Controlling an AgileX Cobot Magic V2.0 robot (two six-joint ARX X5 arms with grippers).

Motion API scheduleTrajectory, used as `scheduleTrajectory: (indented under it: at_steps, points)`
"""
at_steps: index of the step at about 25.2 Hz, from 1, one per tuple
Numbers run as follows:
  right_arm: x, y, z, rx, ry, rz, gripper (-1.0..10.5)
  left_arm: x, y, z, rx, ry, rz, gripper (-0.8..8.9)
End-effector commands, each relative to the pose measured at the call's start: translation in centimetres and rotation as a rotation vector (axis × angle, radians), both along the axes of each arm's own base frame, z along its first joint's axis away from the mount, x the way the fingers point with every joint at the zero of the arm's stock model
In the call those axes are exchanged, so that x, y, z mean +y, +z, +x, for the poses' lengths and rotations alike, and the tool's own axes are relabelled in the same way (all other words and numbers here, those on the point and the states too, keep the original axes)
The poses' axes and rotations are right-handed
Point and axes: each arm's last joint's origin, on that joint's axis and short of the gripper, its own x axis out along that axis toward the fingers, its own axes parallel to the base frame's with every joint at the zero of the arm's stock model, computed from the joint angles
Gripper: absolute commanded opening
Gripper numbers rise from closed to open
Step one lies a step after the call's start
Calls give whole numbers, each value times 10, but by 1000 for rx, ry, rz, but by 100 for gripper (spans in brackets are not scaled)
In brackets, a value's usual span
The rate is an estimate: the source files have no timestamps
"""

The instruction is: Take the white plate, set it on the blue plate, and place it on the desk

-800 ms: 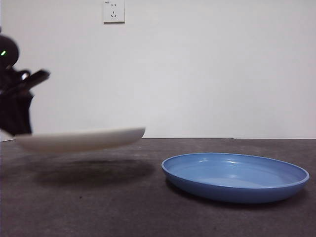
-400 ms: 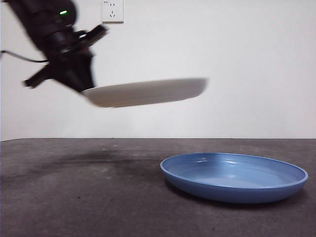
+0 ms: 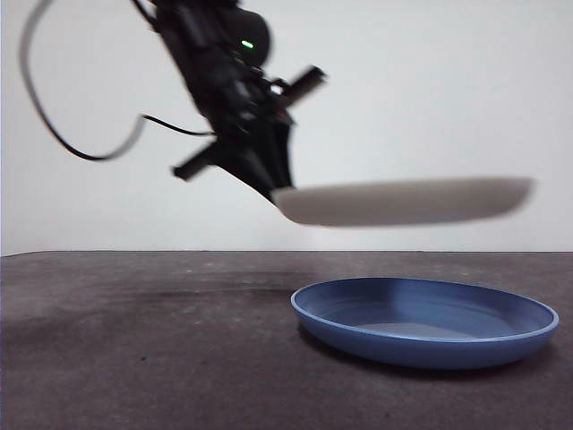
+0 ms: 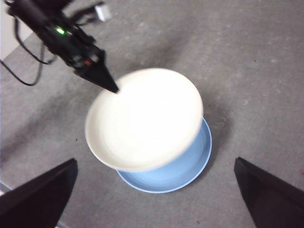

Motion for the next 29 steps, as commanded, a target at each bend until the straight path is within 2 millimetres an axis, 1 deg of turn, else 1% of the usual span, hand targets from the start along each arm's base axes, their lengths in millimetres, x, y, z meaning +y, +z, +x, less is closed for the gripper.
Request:
scheduleTrajectory:
  at_steps: [1,4,9,13,22,23,24,27,29]
  points:
    - [0,5,-3,-24,13,-6,592,-19,-10,4,-2,-24,16,9]
    - [1,5,-3,-25,22,-5,592,-29,-25,4,15,-45,34,9]
    - [2,5,-3,-23,36,0,592,-32,-46,9,40,-39,85,9]
    - [2,5,-3,-20,37,0,592,-32,-48,11,-2,-22,126,9]
    - [2,5,-3,-21,37,-1,592,-34,-48,12,-15,-21,116,13]
    - [2,5,-3,-21,37,-1,592,-34,-48,12,-12,-22,113,42]
    - [2,5,-3,-22,37,-1,592,-34,-48,12,-3,-30,98,92]
    - [2,5,-3,-24,36,-1,592,-36,-44,12,25,-48,44,319]
    - [2,5,-3,-24,36,-1,592,-37,-34,13,17,-49,34,428]
